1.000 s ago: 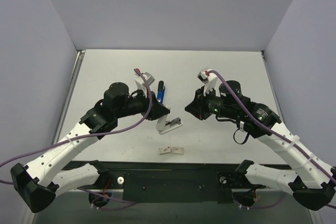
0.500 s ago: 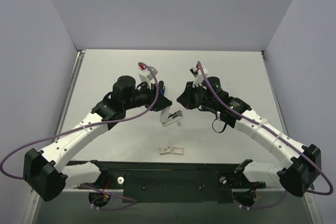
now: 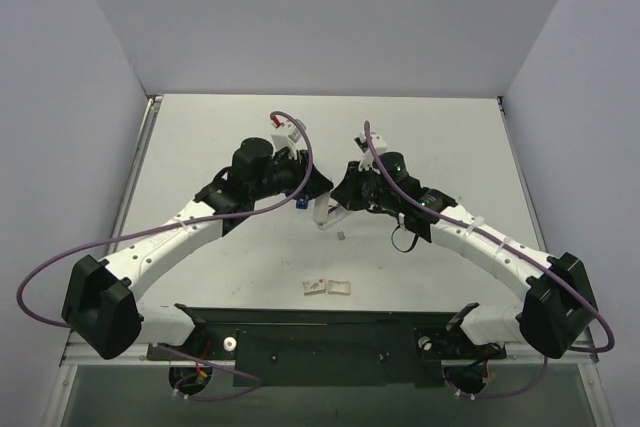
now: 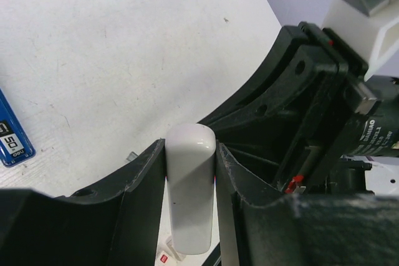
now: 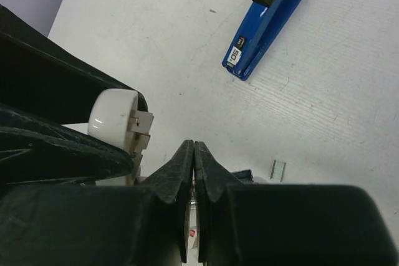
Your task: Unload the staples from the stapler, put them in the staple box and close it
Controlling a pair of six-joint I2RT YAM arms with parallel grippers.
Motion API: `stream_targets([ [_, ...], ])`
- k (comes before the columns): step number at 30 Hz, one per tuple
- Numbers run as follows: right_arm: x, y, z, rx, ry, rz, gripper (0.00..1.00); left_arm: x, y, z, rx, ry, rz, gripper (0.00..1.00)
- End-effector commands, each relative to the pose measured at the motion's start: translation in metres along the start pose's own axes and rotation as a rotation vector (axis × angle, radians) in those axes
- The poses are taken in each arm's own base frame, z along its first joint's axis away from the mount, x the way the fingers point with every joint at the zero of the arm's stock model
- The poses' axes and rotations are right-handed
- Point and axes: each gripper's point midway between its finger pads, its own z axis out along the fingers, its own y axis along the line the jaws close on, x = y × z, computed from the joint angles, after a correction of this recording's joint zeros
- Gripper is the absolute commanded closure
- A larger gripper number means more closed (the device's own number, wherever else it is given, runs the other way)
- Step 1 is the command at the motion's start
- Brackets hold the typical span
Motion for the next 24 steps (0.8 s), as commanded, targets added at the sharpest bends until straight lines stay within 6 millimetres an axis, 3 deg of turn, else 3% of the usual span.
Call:
stream_targets([
  [1, -0.004, -0.007, 0.006, 0.003, -0.036, 0.016, 1.00, -0.055, -0.021, 0.004, 0.044, -0.158, 0.017, 1.00],
  [8, 0.012, -0.021, 0.008, 0.017, -0.017, 0.045, 1.00, -0.066, -0.011, 0.021, -0.002, -0.184, 0.014, 1.00],
  [15, 0.018, -0.012, 0.013, -0.037, -0.001, 0.086, 1.00, -0.089, -0.001, 0.038, -0.056, -0.268, 0.021, 1.00],
  [24, 0.018, 0.004, 0.025, -0.116, 0.032, 0.133, 1.00, -0.098, 0.002, 0.048, -0.070, -0.335, -0.014, 1.00],
])
